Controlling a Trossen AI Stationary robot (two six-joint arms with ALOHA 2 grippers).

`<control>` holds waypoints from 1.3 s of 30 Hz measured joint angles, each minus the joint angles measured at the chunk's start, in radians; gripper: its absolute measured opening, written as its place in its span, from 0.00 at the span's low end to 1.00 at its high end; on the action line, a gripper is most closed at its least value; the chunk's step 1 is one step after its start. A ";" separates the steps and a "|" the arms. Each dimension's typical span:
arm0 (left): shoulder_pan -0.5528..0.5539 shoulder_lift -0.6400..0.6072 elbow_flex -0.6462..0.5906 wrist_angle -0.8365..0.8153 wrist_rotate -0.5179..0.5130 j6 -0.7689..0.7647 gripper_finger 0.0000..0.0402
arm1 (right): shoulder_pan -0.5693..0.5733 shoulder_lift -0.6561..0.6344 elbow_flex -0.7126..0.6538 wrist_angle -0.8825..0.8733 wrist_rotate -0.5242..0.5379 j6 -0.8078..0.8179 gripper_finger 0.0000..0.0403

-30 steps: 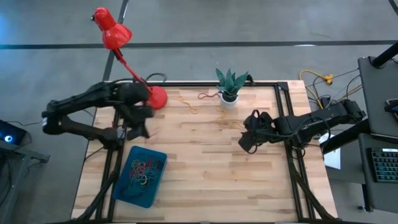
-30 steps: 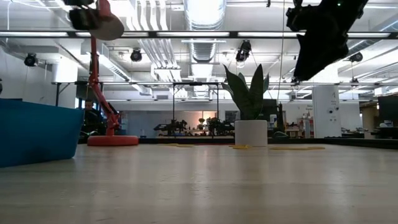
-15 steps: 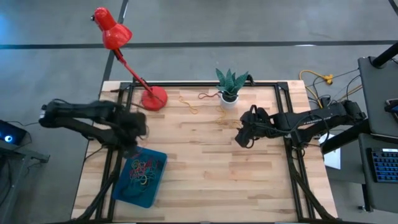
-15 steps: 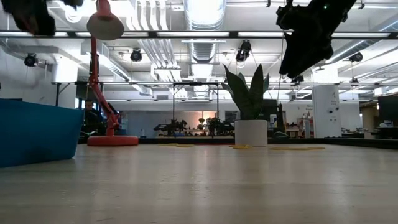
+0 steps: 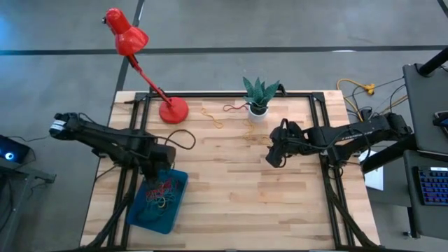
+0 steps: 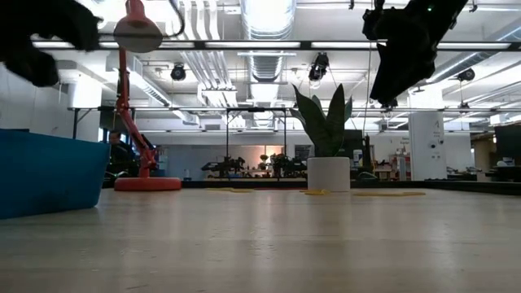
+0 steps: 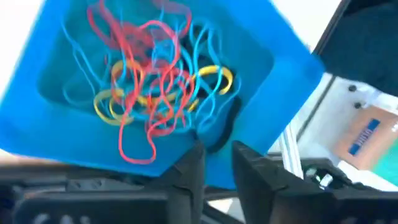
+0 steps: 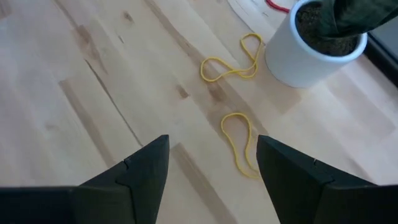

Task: Pick and place rubber bands into bin
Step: Put the yellow rubber band into the blue bin

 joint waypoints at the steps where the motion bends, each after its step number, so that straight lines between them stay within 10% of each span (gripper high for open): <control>1: 0.000 0.000 0.025 0.000 -0.027 0.007 0.18 | -0.003 0.000 0.000 0.000 0.000 -0.014 0.57; 11: 0.078 0.003 0.242 0.113 -0.701 0.482 0.45 | -0.069 0.000 0.000 0.001 0.000 -0.085 0.57; 24: 0.740 0.432 0.264 0.521 -0.430 1.234 0.36 | -0.079 0.000 0.000 -0.005 -0.100 -0.026 0.57; 39: 0.825 0.883 0.589 0.482 -0.378 1.444 0.30 | -0.079 0.000 0.000 -0.004 -0.101 0.063 0.57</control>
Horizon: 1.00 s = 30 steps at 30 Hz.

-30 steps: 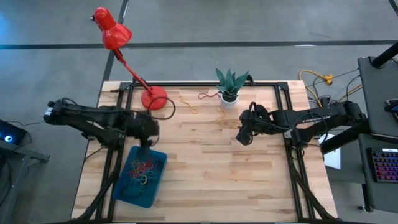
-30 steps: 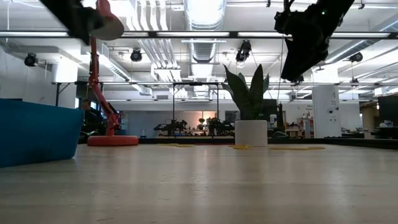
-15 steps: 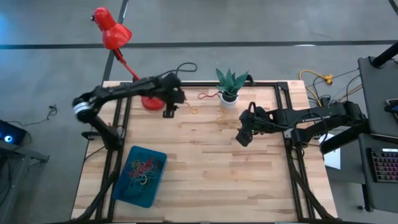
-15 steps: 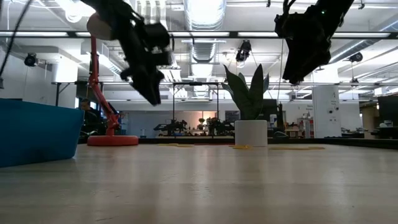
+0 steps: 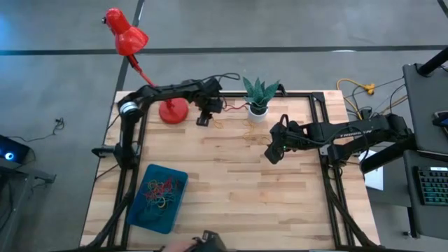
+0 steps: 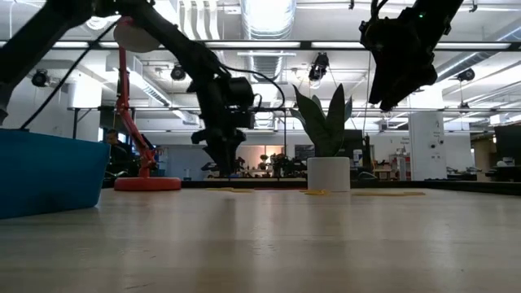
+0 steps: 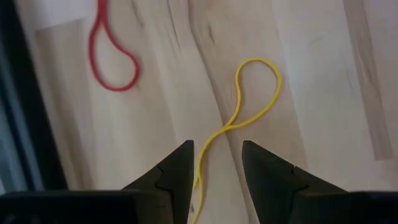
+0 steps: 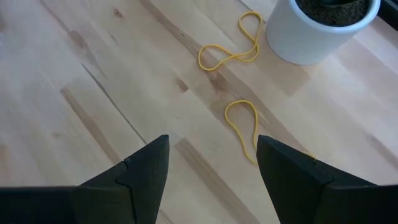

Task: Pick and place rubber bands into bin
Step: Put the yellow rubber band into the blue bin

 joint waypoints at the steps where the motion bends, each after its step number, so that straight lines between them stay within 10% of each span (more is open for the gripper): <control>1: -0.002 0.010 0.009 -0.011 -0.001 0.000 0.30 | 0.000 0.000 0.000 0.000 0.000 0.004 0.57; 30: 0.008 0.130 0.092 0.007 -0.056 -0.044 0.30 | 0.002 0.000 0.000 0.002 -0.005 0.044 0.57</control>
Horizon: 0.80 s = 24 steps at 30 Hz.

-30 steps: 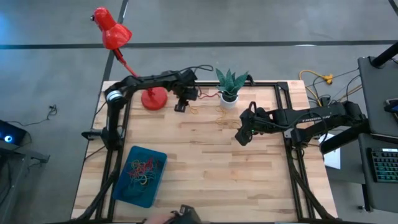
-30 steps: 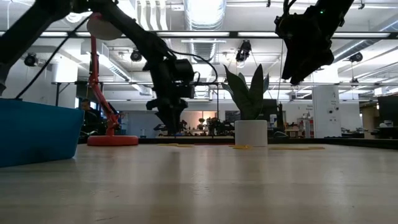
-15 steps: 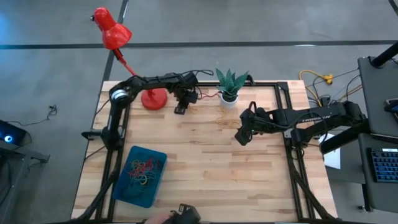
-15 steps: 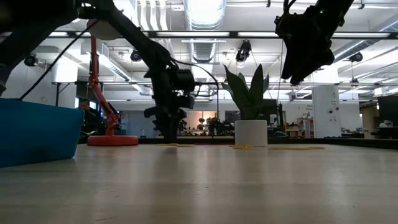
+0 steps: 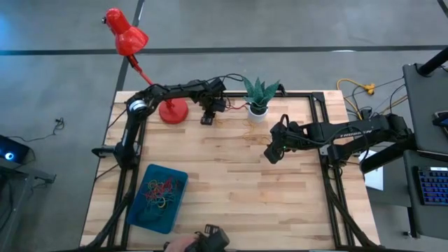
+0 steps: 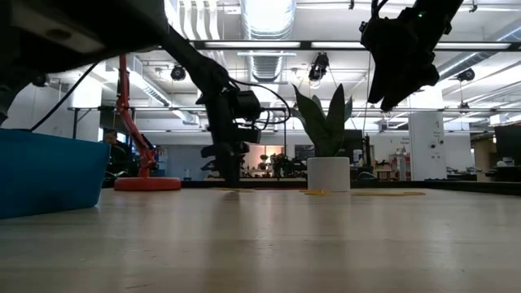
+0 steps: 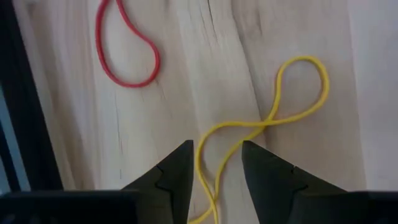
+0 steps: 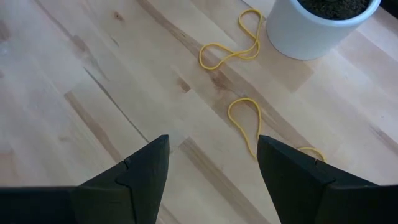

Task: Pick and place rubber bands into bin
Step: Put the yellow rubber band into the blue bin

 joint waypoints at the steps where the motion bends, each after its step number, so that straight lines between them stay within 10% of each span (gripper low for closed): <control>1: 0.000 0.002 0.000 -0.003 -0.001 0.004 0.30 | 0.000 0.000 0.000 0.000 0.000 0.000 0.57; 13: 0.002 0.031 -0.008 -0.010 0.042 0.018 0.29 | 0.000 0.000 0.000 -0.001 0.000 -0.003 0.57; 24: 0.005 0.034 -0.009 -0.105 0.121 -0.008 0.01 | -0.001 0.000 0.000 -0.001 0.008 -0.004 0.57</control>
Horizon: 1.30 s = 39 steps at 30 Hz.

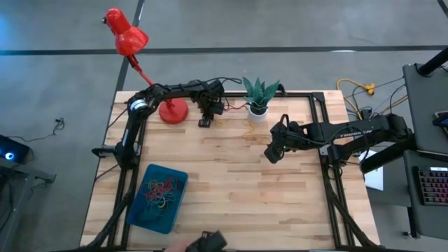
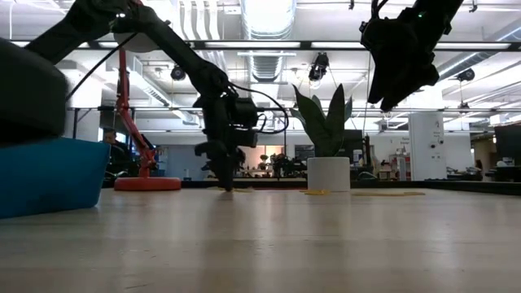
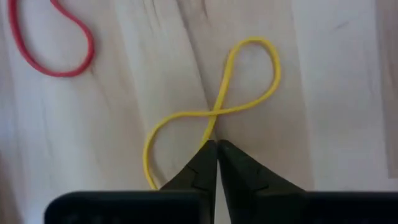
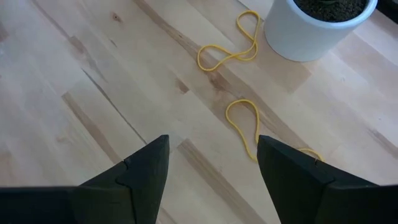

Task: Pick and place rubber bands into bin
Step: Put the yellow rubber band into the blue bin

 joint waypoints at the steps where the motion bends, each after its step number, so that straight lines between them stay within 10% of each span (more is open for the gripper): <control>1: 0.000 0.000 0.000 -0.006 0.002 -0.002 0.01 | 0.000 0.000 0.000 0.000 0.000 0.000 0.57; 10: -0.030 -0.048 -0.002 -0.128 0.103 -0.107 0.00 | 0.000 0.000 0.000 0.001 0.001 0.000 0.57; 20: -0.057 -0.099 0.006 0.170 -0.007 -0.106 0.00 | -0.002 0.000 0.000 0.002 0.004 0.001 0.57; 39: -0.066 -0.031 0.026 0.131 -0.035 -0.181 0.27 | -0.001 0.000 -0.002 -0.001 0.003 -0.006 0.57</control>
